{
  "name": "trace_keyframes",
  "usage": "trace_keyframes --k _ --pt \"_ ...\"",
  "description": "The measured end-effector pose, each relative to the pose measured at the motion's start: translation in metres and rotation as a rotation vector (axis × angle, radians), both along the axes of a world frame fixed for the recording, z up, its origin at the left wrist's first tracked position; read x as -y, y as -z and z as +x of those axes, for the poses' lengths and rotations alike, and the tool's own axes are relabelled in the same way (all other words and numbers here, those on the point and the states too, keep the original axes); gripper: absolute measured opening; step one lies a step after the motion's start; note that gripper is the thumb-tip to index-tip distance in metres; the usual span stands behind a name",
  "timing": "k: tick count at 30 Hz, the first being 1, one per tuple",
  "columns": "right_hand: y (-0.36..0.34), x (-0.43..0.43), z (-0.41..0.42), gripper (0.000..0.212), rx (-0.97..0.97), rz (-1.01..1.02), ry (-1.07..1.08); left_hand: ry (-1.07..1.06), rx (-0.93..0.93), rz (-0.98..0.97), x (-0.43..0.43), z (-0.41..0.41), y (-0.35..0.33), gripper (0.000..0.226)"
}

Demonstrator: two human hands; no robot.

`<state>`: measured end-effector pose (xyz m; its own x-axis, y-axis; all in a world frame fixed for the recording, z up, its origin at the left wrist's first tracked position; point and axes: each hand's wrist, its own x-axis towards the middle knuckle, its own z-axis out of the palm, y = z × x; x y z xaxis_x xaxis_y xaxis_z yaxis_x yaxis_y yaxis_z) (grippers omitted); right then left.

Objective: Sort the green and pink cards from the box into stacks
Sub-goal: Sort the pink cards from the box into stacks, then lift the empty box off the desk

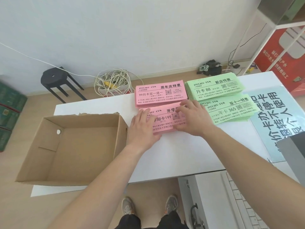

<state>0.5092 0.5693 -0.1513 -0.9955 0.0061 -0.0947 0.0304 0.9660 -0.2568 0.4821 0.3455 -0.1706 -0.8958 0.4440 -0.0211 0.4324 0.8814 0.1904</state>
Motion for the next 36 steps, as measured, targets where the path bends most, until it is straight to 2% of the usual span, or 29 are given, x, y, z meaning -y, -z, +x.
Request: trace_keyframes --k 3,8,14,17,20,22,29,33,36 --pt "0.007 -0.001 -0.001 0.077 0.101 0.107 -0.083 0.102 -0.015 -0.078 -0.004 -0.003 0.005 0.07" --pt "0.02 -0.003 -0.008 0.07 0.048 0.224 -0.1 0.135 -0.066 -0.099 -0.005 -0.014 0.009 0.068" --pt "0.022 -0.002 -0.005 0.07 0.038 0.227 -0.098 0.147 -0.049 -0.109 -0.007 -0.013 0.008 0.066" --pt "0.01 0.005 -0.002 0.079 0.098 0.197 -0.085 0.128 0.044 -0.118 -0.009 -0.013 -0.005 0.07" --pt "-0.011 0.016 0.004 0.077 0.086 0.152 -0.04 0.075 0.086 -0.044 -0.007 -0.011 -0.032 0.072" --pt "-0.026 0.027 0.009 0.072 0.042 0.141 -0.033 0.043 0.062 0.009 0.003 -0.009 -0.054 0.065" --pt "-0.072 0.091 0.02 0.056 0.037 0.108 -0.04 -0.109 0.02 0.013 0.092 -0.007 -0.115 0.051" --pt "-0.089 0.142 0.026 0.052 0.088 0.012 -0.011 -0.202 -0.015 0.017 0.168 -0.004 -0.123 0.049" --pt "-0.087 0.183 0.033 0.053 0.111 -0.062 0.053 -0.315 -0.039 -0.062 0.226 -0.002 -0.117 0.054"
